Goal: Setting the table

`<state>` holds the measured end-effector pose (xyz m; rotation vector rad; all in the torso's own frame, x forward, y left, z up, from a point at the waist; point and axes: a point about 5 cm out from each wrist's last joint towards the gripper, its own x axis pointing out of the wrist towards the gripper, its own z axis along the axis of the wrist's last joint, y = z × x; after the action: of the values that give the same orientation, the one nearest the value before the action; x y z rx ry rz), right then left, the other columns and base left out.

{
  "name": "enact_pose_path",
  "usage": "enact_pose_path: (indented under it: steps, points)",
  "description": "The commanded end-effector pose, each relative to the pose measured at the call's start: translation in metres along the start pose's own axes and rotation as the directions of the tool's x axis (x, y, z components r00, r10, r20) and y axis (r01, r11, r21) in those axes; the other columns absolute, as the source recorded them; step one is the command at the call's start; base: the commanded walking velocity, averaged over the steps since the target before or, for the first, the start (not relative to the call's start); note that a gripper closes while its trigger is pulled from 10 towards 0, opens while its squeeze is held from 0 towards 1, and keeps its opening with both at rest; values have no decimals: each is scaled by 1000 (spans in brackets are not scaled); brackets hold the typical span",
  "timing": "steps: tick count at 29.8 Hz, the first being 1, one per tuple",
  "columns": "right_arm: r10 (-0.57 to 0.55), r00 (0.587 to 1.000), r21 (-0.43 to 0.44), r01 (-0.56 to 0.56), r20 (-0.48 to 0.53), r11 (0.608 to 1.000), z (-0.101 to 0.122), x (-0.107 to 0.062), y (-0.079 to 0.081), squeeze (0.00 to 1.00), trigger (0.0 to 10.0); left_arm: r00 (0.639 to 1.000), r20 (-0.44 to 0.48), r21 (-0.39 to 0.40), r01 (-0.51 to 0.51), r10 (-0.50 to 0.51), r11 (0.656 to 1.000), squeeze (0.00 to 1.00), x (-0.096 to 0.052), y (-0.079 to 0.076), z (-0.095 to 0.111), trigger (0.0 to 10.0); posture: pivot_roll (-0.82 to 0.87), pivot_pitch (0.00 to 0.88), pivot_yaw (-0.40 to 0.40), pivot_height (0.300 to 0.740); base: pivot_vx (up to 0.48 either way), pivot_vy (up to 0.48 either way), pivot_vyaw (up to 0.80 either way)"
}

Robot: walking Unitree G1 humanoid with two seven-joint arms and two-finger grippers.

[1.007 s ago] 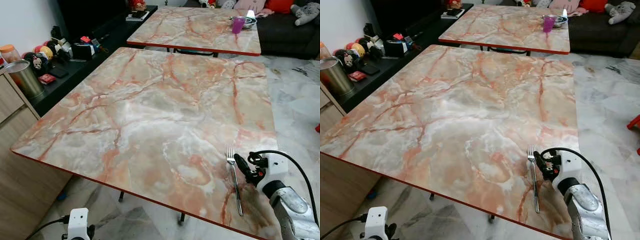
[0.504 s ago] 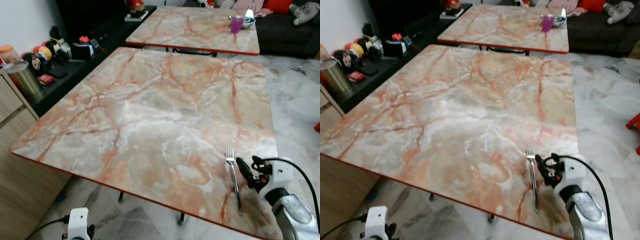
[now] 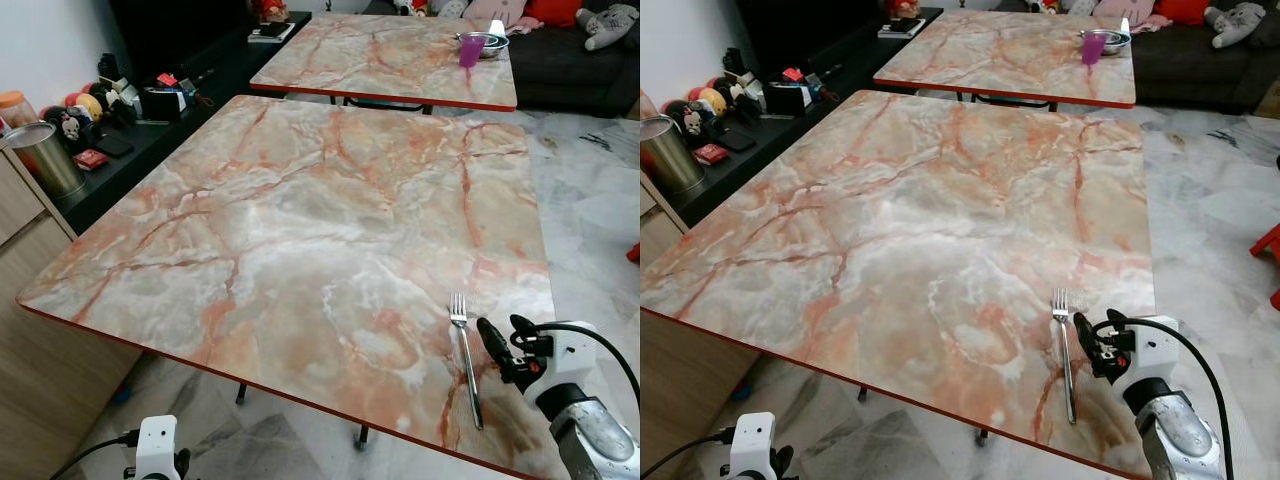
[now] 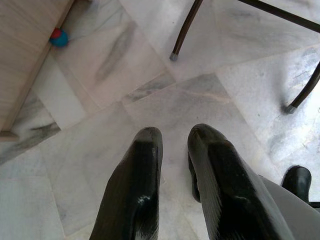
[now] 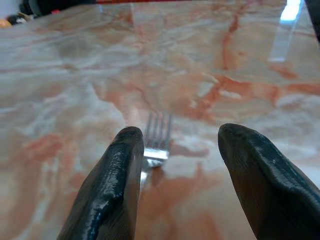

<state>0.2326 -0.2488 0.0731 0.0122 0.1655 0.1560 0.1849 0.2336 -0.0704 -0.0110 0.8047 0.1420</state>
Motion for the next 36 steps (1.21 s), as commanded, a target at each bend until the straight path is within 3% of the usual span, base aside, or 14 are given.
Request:
enact_pose_path:
  steps: [1,15,28,36]
  points:
    - [37,999,2,-37,-4,999,-1,0,13,0,10000,1000,-18,-1,-5,5,1000,0,-1,3,-3,10000,18,58,20,740,0,0,0]
    - [90,995,-18,-91,-32,996,0,4,28,0,10000,1000,-18,-4,-3,3,1000,0,-1,2,-3,10000,21,59,13,740,0,0,0]
    - [13,996,58,-8,-90,998,-18,-2,15,0,10000,1000,-19,1,0,0,1000,0,-1,2,-4,10000,21,53,12,740,0,0,0]
    - [-6,995,57,12,-104,998,-21,-4,11,0,10000,1000,-21,5,-1,1,1000,0,-1,2,-4,10000,22,51,13,740,0,0,0]
